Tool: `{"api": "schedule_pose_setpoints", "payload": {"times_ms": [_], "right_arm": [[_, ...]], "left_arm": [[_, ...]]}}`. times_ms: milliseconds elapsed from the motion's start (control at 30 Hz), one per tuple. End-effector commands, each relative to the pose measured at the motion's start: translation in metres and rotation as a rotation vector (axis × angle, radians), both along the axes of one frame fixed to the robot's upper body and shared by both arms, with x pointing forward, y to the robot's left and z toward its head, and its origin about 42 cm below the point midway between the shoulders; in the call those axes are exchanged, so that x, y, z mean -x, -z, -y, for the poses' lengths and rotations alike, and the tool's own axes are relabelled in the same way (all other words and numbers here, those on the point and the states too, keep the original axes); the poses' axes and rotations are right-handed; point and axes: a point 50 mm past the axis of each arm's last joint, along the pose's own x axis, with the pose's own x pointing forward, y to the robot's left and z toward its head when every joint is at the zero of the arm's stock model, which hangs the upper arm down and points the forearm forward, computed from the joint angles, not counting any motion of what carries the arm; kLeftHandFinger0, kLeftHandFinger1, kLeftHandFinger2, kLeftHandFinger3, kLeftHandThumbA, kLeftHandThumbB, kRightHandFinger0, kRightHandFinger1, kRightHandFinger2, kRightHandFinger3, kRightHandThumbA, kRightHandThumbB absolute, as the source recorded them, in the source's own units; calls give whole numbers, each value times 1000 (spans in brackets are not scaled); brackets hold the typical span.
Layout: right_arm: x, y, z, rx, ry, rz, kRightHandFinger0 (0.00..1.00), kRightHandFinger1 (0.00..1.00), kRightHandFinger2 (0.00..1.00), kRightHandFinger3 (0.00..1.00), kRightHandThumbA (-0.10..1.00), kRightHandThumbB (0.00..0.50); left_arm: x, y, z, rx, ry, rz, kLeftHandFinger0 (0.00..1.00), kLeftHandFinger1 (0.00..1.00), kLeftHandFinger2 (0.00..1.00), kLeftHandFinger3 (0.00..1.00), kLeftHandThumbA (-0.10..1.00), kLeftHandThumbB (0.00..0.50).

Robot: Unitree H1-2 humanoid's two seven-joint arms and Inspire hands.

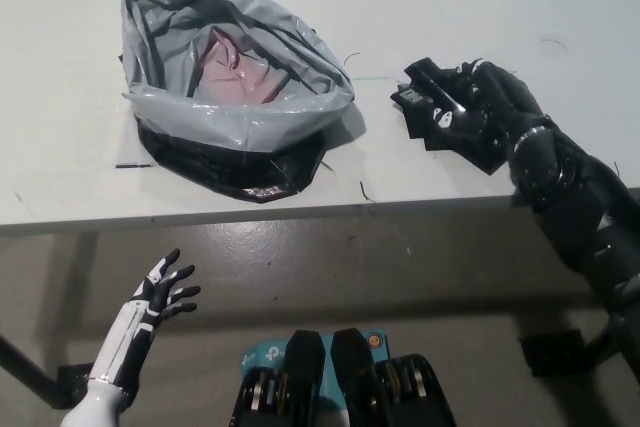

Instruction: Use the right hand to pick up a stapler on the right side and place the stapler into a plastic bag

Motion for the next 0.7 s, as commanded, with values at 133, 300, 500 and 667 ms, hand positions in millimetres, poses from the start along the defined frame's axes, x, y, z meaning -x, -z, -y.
{"api": "schedule_pose_setpoints", "payload": {"times_ms": [133, 300, 500, 667], "right_arm": [[-13, -35, 7, -335, 92, 46, 0, 223, 479, 374, 266, 254], [-14, -22, 18, -1104, 251, -176, 0, 219, 515, 450, 101, 284], [-11, -10, 23, -1625, 260, -298, 0, 63, 507, 389, 188, 228], [-11, -10, 22, -1848, 226, -342, 0, 20, 490, 572, 261, 215]], "left_arm": [[-4, -14, -2, -34, 28, 74, 779, 796, 883, 1000, 1000, 161], [-2, -11, -2, -28, 23, 62, 793, 804, 879, 1000, 1000, 168], [0, -9, -3, -15, 21, 55, 795, 798, 875, 1000, 1000, 169], [0, -10, -3, -22, 21, 54, 803, 797, 880, 1000, 1000, 138]]}}
